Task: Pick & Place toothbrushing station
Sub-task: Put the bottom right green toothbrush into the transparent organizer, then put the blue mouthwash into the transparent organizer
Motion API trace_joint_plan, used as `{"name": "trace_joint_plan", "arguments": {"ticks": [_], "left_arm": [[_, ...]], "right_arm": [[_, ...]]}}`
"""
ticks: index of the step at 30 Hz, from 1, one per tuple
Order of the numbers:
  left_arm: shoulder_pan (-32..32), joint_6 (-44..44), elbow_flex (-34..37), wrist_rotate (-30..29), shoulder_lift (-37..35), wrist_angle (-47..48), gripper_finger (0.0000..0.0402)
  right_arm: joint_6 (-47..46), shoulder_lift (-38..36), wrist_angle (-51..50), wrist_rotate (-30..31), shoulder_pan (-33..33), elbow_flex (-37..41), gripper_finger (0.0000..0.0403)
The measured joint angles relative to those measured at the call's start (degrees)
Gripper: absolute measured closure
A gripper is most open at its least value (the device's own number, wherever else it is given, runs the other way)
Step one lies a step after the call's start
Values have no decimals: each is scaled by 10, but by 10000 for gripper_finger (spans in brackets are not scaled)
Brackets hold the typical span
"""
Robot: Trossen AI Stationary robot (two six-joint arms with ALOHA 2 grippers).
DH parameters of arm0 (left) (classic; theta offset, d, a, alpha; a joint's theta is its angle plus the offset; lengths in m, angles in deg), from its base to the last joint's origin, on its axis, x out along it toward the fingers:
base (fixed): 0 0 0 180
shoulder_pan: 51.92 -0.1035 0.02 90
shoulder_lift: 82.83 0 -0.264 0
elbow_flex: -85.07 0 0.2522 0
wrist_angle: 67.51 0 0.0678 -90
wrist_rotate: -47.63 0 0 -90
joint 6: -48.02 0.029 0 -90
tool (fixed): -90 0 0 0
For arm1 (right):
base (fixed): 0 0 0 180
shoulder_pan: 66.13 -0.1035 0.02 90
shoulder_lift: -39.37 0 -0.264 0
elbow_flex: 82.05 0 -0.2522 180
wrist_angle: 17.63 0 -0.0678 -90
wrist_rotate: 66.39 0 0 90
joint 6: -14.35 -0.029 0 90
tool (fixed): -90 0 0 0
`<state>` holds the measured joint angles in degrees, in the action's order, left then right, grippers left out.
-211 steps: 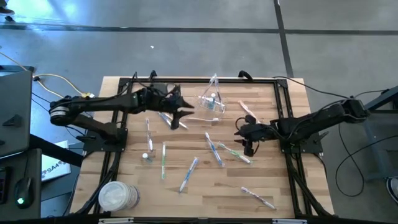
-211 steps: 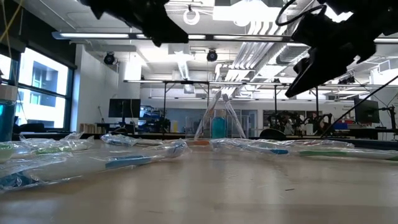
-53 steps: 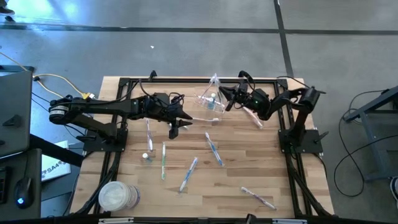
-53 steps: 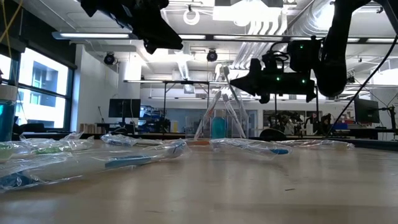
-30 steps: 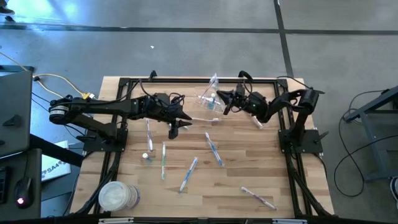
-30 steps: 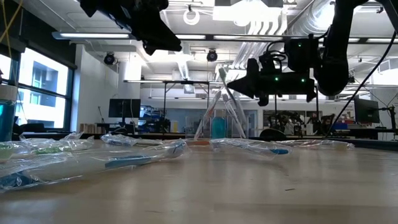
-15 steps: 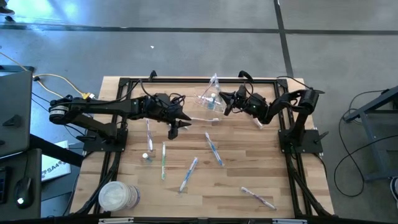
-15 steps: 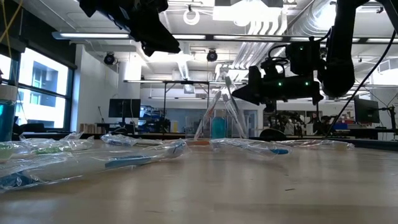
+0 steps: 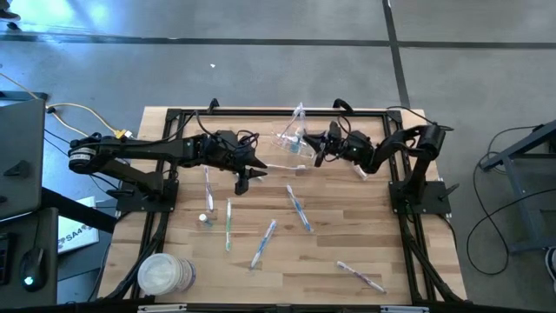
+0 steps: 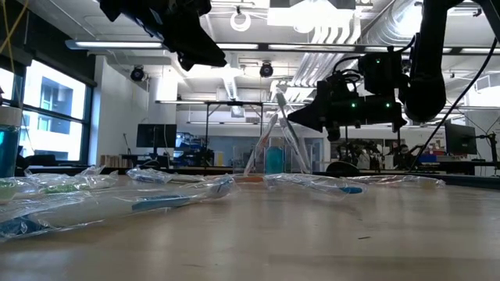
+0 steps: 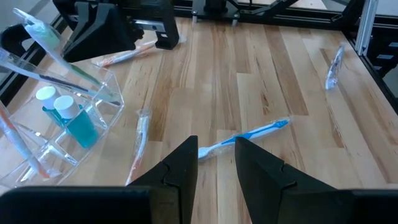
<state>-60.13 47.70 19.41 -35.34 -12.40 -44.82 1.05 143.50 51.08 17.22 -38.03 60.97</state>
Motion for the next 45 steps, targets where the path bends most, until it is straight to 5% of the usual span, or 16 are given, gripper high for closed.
{"name": "trace_joint_plan", "arguments": {"ticks": [16, 23, 32, 45], "left_arm": [[0, 0, 0, 0, 0, 7, 294], [4, -2, 0, -1, 0, 27, 294], [12, 0, 0, 19, -7, 115, 294], [46, -41, 0, 77, -5, 184, 295]], "right_arm": [[4, -20, -23, 4, 4, 0, 220], [7, -104, -26, -11, 0, 34, 211], [7, -219, -26, -150, -28, 75, 211], [43, -229, -26, -193, -94, 76, 211]]}}
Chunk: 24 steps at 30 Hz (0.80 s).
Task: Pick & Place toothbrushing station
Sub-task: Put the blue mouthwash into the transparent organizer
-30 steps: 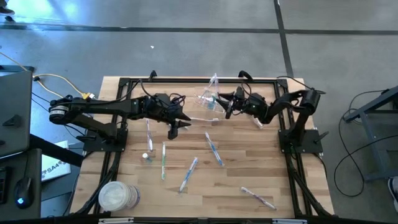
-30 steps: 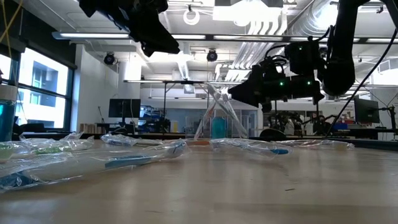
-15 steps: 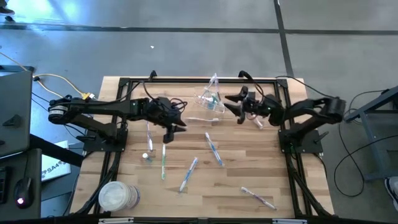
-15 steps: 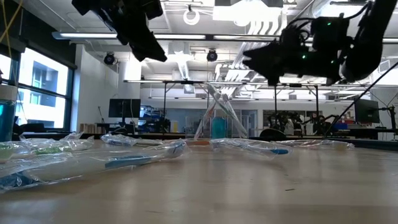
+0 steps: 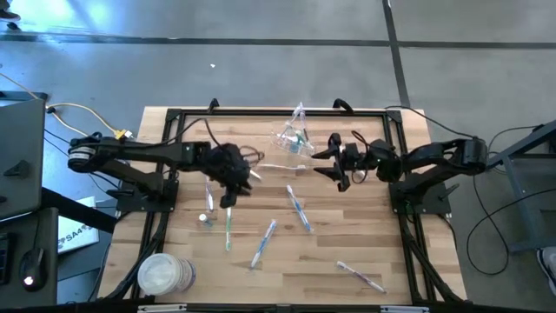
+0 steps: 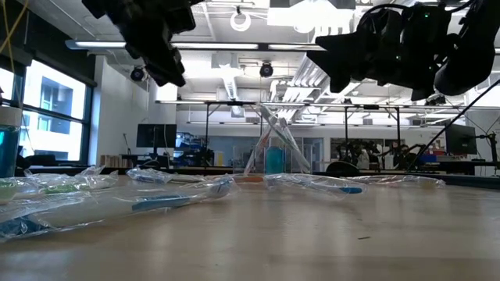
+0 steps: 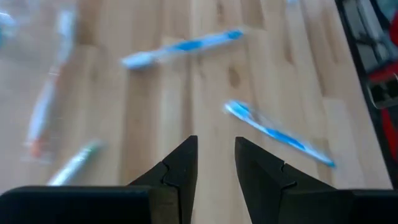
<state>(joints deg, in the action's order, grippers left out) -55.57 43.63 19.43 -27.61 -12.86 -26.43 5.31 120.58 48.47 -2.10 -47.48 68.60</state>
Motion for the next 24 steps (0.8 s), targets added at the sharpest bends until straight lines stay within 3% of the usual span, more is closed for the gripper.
{"name": "trace_joint_plan", "arguments": {"ticks": [6, 13, 24], "left_arm": [[65, -11, 0, 1, 0, 36, 295], [131, -24, -12, 64, -8, 118, 295], [176, -18, -110, -30, -8, 255, 295]], "right_arm": [[30, 0, 1, 2, 0, 0, 211], [64, 0, 5, 3, 0, 0, 211], [59, 0, -9, 12, 0, -1, 211]]}}
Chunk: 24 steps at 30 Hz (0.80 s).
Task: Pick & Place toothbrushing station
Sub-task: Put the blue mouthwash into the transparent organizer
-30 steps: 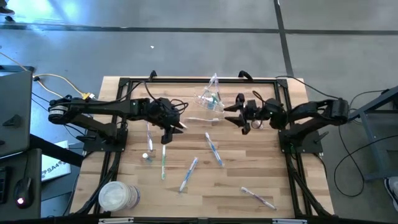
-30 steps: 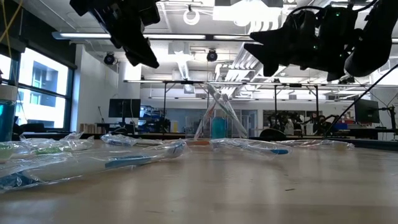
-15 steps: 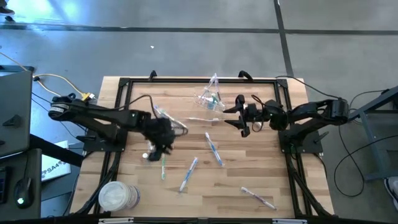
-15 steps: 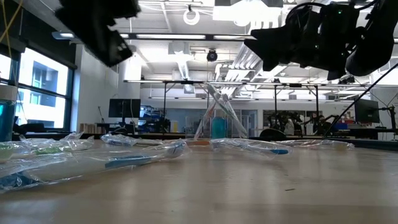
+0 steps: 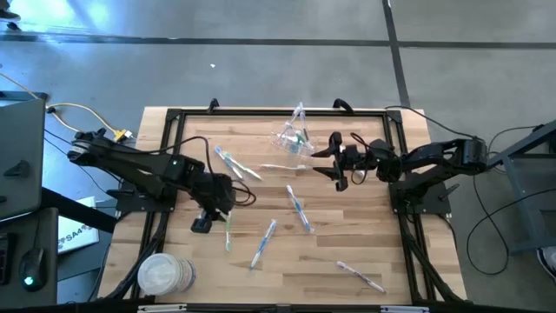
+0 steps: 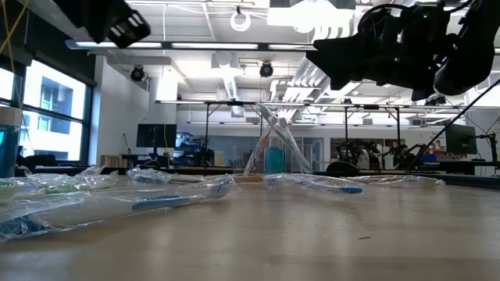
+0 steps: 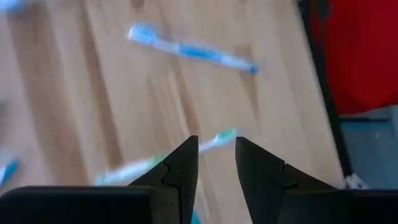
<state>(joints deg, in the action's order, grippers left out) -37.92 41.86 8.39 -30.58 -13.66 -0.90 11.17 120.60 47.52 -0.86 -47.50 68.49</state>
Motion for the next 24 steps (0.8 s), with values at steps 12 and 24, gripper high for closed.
{"name": "trace_joint_plan", "arguments": {"ticks": [12, 24], "left_arm": [[73, -166, -12, -66, 2, 159, 295], [106, -171, -12, -71, 2, 145, 295]], "right_arm": [[-17, 0, -19, 2, -1, 0, 212], [-12, 0, -16, 5, -14, 0, 212]]}}
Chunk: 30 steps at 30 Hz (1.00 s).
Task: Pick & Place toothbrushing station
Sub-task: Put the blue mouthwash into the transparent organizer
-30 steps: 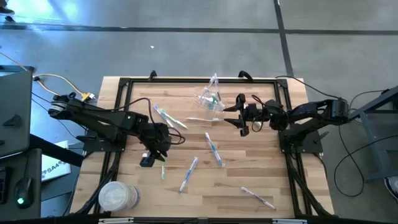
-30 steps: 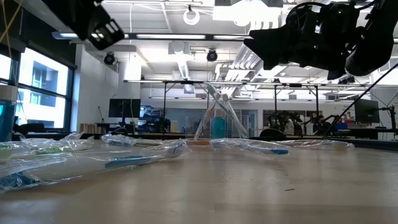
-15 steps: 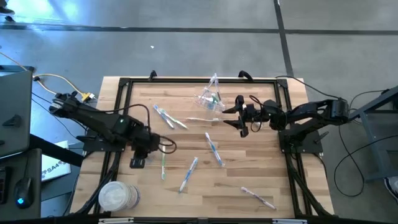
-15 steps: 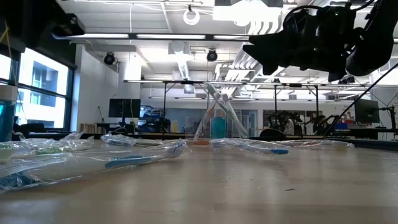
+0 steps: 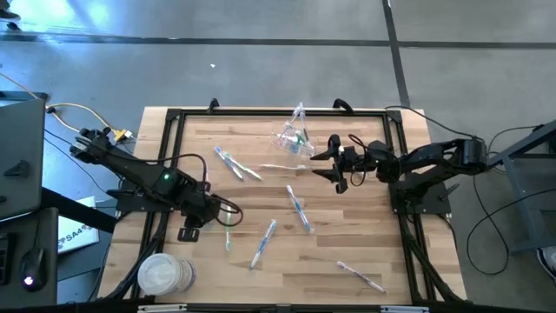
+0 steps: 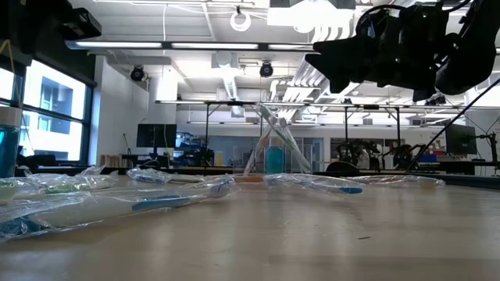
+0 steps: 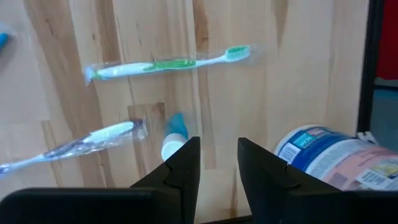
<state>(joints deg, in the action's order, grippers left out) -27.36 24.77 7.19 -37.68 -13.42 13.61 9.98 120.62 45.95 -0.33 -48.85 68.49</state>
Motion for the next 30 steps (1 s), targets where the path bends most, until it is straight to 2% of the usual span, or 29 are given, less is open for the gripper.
{"name": "trace_joint_plan", "arguments": {"ticks": [8, 15, 21, 26, 30], "left_arm": [[-2, -41, 0, -11, 0, 3, 283], [-2, -66, 0, -35, 0, 21, 201], [-1, -50, 0, -38, 0, 7, 138], [-1, -42, 1, -66, 0, -5, 124], [-1, -59, 1, -66, 3, 13, 124]], "right_arm": [[1, 0, 0, 0, 0, 0, 212], [1, 0, 0, 0, 0, 0, 212], [1, 0, 0, 0, 0, 0, 212], [1, 0, 0, 9, 0, 0, 212], [-2, 0, -1, 17, 0, 0, 212]]}}
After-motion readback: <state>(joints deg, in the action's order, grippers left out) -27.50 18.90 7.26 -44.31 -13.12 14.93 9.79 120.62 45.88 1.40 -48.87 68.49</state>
